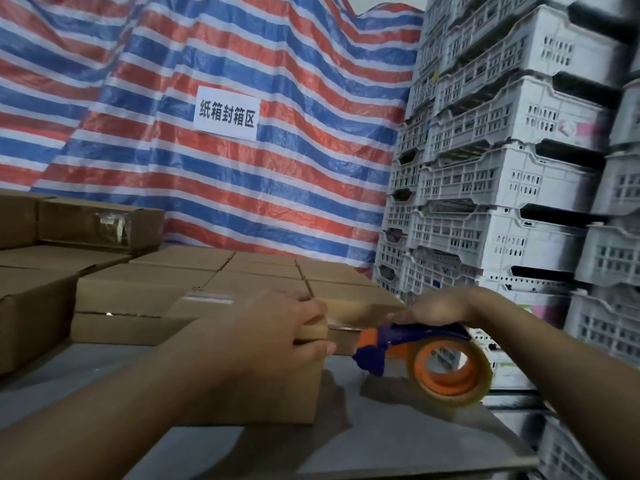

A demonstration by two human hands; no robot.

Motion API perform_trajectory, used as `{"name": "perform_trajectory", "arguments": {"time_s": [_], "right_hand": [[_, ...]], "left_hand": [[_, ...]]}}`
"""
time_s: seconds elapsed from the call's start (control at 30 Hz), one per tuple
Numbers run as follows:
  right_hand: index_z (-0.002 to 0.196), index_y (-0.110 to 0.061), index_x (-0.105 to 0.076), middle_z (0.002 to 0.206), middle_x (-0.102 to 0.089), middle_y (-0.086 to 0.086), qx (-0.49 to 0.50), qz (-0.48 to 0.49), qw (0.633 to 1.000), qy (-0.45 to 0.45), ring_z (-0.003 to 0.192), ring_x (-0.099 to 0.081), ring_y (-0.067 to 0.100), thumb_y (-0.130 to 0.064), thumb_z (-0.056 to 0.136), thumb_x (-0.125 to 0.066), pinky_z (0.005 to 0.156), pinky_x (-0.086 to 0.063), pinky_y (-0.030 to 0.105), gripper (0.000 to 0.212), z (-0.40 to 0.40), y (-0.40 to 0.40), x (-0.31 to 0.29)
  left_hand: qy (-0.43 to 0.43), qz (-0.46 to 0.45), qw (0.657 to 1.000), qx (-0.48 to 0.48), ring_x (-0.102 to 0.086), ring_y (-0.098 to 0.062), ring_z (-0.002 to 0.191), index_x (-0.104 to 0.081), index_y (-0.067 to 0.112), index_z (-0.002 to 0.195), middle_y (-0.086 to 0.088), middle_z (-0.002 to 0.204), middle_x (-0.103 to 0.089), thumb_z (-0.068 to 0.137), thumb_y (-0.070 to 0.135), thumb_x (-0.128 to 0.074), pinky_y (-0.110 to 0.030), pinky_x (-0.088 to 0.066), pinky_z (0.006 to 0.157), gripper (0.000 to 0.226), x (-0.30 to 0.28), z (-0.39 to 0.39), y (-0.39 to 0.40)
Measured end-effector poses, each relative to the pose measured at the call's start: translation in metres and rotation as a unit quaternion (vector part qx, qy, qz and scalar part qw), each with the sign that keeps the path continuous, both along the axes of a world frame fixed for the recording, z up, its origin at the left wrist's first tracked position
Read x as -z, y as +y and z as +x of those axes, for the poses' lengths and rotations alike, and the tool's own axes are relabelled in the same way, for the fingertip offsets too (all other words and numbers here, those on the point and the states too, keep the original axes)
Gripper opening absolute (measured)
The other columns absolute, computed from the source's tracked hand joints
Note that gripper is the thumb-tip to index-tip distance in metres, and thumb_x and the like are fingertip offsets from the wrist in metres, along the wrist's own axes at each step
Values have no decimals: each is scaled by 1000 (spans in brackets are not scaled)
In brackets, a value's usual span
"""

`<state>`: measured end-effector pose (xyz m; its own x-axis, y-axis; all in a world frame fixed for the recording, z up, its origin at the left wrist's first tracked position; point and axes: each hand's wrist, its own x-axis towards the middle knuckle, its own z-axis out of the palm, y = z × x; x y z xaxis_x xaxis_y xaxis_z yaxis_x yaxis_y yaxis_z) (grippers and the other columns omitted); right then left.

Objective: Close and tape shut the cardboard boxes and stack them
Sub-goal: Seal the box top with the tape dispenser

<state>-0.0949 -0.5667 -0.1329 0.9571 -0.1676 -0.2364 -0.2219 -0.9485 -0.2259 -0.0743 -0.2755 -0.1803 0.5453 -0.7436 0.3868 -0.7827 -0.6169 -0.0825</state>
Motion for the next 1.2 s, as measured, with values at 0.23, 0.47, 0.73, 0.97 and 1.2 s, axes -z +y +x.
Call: {"name": "perform_trajectory", "arguments": {"time_s": [0.23, 0.47, 0.73, 0.97, 1.2], "right_hand": [[84, -46, -64, 73, -65, -21, -75, -55, 993, -71, 62, -61, -11, -68, 92, -51, 58, -42, 8, 27, -13, 8, 4], [59, -85, -32, 49, -47, -42, -104, -133, 969, -180, 49, -43, -27, -66, 89, -58, 51, -35, 1, 44, -39, 25, 58], [71, -33, -53, 70, -58, -9, -2, -117, 938, -325, 67, -58, 8, -90, 78, -10, 74, -52, 34, 72, -33, 62, 35], [142, -22, -48, 140, -54, 0, -35, 466, 830, -304, 132, -46, 16, -67, 99, -20, 116, -29, 38, 68, 14, 150, 11], [127, -29, -62, 131, -60, -9, -31, 526, 790, -314, 115, -53, 8, -65, 99, -29, 99, -38, 34, 57, 37, 158, 39]], "left_hand": [[-92, 20, 995, -15, -51, -7, 84, -50, 33, 117, 8, 102, -54, 86, 76, -34, -30, -52, 77, 55, -3, -2, -9], [-119, 16, 993, -17, -51, -7, 77, -50, 31, 116, 8, 96, -53, 86, 78, -28, -29, -52, 72, 60, 0, -2, -7], [-59, 2, 998, -26, -54, -8, 84, -52, 33, 122, 10, 102, -57, 81, 83, -30, -32, -52, 79, 68, -3, -6, -4], [27, -26, 999, -31, -57, -8, 105, -37, 29, 140, 10, 130, -58, 73, 83, -48, -31, -50, 89, 87, -11, -4, -1], [195, -68, 978, 15, -55, -8, 113, -31, 26, 147, 8, 136, -51, 82, 46, -72, -23, -49, 90, 80, -26, 4, 11]]}}
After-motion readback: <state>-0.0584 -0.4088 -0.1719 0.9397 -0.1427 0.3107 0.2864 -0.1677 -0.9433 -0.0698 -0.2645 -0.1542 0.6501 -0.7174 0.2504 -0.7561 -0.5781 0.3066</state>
